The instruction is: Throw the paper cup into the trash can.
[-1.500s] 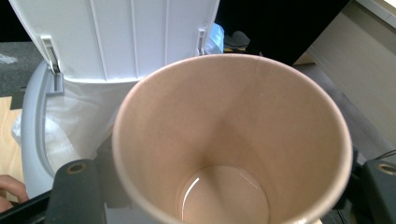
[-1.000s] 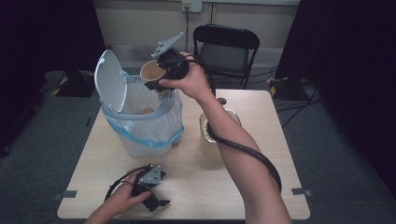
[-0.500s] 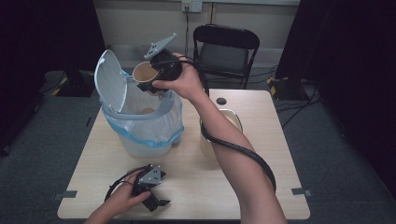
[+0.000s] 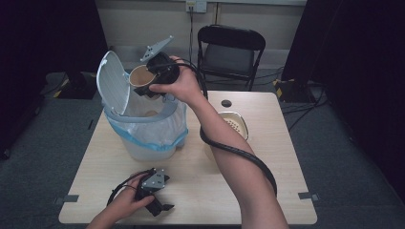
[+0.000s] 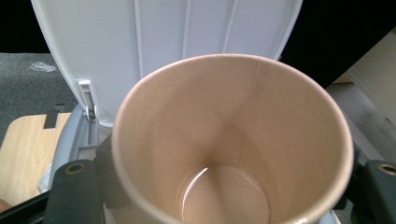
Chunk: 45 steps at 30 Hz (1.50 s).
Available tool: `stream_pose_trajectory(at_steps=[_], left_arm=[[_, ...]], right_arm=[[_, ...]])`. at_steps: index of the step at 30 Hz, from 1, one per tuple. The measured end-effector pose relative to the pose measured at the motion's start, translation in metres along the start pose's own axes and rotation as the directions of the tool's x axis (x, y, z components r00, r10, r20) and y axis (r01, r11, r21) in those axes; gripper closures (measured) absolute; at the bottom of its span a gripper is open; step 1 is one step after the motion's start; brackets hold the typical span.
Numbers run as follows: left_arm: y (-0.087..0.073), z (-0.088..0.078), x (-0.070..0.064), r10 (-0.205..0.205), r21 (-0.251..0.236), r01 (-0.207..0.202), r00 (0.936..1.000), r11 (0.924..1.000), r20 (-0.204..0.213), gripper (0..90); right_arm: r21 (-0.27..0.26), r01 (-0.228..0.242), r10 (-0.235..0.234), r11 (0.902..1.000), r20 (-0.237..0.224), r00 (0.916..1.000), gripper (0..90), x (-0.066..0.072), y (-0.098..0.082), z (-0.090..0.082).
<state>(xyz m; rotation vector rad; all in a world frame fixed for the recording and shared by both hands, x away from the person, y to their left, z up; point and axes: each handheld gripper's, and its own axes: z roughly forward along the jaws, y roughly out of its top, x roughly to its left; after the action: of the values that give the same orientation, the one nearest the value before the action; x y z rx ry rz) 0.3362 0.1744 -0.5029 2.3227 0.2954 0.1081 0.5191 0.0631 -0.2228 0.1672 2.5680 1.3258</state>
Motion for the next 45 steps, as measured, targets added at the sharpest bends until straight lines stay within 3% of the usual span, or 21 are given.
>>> stream_pose_trajectory(at_steps=[8,12,21,31,45], left_arm=[[0.000,0.000,0.000,0.000,0.000,0.000,1.0000,1.0000,0.000,0.0],[0.000,0.000,0.000,0.006,0.001,-0.006,1.0000,1.0000,-0.004,0.0],[0.000,0.000,0.000,0.001,0.001,-0.001,1.0000,1.0000,-0.001,0.0],[0.000,0.000,0.000,0.000,0.000,0.000,1.0000,1.0000,0.002,0.0],[0.000,0.000,0.000,-0.003,0.003,0.003,1.0000,1.0000,0.009,0.0]], right_arm=[[-0.010,0.001,-0.001,0.9999,-0.019,0.9998,24.4,0.003,0.000,0.007],[-0.037,-0.032,0.031,0.9988,-0.038,0.9988,14.6,0.003,0.000,0.008],[-0.016,-0.012,0.011,0.9998,-0.066,0.9978,15.2,0.005,-0.003,0.003],[0.004,-0.017,0.017,0.9999,-0.073,0.9972,15.5,0.006,-0.012,-0.017],[0.022,-0.054,0.055,0.9983,-0.073,0.9958,14.7,0.005,-0.045,-0.056]])
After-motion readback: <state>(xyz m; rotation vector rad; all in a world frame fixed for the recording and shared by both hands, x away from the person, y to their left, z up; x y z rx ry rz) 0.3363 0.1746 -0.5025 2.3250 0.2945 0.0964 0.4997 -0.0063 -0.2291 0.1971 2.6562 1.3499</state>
